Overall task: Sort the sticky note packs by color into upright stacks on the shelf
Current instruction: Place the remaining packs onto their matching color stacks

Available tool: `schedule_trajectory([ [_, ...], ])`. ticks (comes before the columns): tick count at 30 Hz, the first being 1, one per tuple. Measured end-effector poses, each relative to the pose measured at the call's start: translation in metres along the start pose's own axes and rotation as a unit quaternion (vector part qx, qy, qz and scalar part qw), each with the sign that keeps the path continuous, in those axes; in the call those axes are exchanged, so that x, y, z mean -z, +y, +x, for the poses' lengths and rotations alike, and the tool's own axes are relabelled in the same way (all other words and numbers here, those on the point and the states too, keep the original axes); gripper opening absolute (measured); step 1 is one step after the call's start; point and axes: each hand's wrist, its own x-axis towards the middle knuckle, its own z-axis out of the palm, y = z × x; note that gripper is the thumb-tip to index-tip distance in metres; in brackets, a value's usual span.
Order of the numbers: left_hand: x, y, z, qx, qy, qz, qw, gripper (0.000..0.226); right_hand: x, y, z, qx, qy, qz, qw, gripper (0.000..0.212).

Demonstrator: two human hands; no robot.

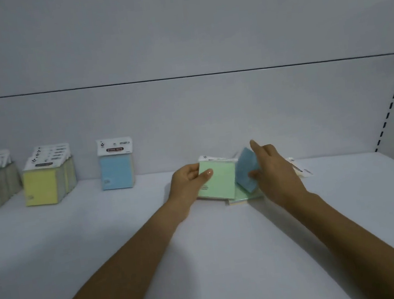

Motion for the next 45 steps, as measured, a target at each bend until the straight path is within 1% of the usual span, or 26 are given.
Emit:
schedule_trajectory([
  [2,0.002,0.006,-0.005,0.022,0.009,0.017,1.000,0.023,0.004,-0.013,-0.001,0.005,0.015,-0.056,0.998,0.063],
  [4,0.009,0.010,-0.011,0.041,0.035,0.023,0.998,0.020,0.010,-0.028,0.001,0.001,0.037,-0.067,0.997,0.048],
  [7,0.033,0.010,-0.024,0.021,0.076,0.053,0.995,0.021,0.011,-0.053,0.002,0.034,0.051,-0.016,0.998,0.029],
  [9,0.058,0.009,-0.033,0.006,0.108,0.049,0.993,0.019,0.004,-0.072,0.000,0.031,0.058,0.073,0.995,0.020],
  [11,0.086,0.011,-0.041,-0.003,0.146,0.041,0.988,0.017,-0.009,-0.091,0.000,-0.008,0.030,0.199,0.979,0.018],
  [13,0.115,0.014,-0.050,-0.007,0.182,0.034,0.983,0.015,-0.024,-0.110,0.002,-0.034,-0.023,0.291,0.956,0.026],
  [15,0.144,0.018,-0.059,-0.011,0.213,0.031,0.976,0.014,-0.041,-0.127,0.003,-0.021,-0.057,0.303,0.951,0.040],
  [16,0.158,0.020,-0.063,-0.013,0.225,0.031,0.974,0.014,-0.048,-0.136,0.004,-0.015,-0.064,0.305,0.950,0.043],
  [19,0.195,0.024,-0.070,-0.017,0.237,0.036,0.971,0.017,-0.070,-0.160,0.007,-0.028,-0.086,0.358,0.930,0.036],
  [21,0.216,0.025,-0.073,-0.022,0.235,0.046,0.971,0.022,-0.081,-0.177,0.010,-0.049,-0.095,0.385,0.917,0.033],
  [25,0.253,0.028,-0.070,-0.043,0.225,0.086,0.970,0.029,-0.100,-0.203,0.018,-0.070,-0.098,0.395,0.911,0.032],
  [29,0.286,0.029,-0.056,-0.063,0.172,0.114,0.976,0.033,-0.120,-0.222,0.032,-0.089,-0.100,0.378,0.916,0.036],
  [32,0.303,0.025,-0.046,-0.090,0.119,0.135,0.979,0.029,-0.136,-0.235,0.043,-0.092,-0.064,0.344,0.932,0.033],
  [36,0.310,0.016,-0.025,-0.113,0.061,0.161,0.979,0.026,-0.153,-0.245,0.058,-0.093,-0.001,0.253,0.963,0.027],
  [38,0.310,0.014,-0.013,-0.117,0.035,0.155,0.980,0.024,-0.158,-0.246,0.063,-0.102,0.037,0.214,0.971,0.025],
  [40,0.309,0.012,-0.003,-0.125,0.011,0.147,0.981,0.022,-0.162,-0.246,0.068,-0.112,0.067,0.189,0.973,0.028],
  [42,0.308,0.009,0.006,-0.129,-0.007,0.141,0.982,0.023,-0.168,-0.246,0.069,-0.118,0.085,0.179,0.973,0.036],
  [45,0.307,-0.004,0.017,-0.127,-0.014,0.107,0.986,0.023,-0.185,-0.243,0.063,-0.143,0.114,0.226,0.957,0.045],
])
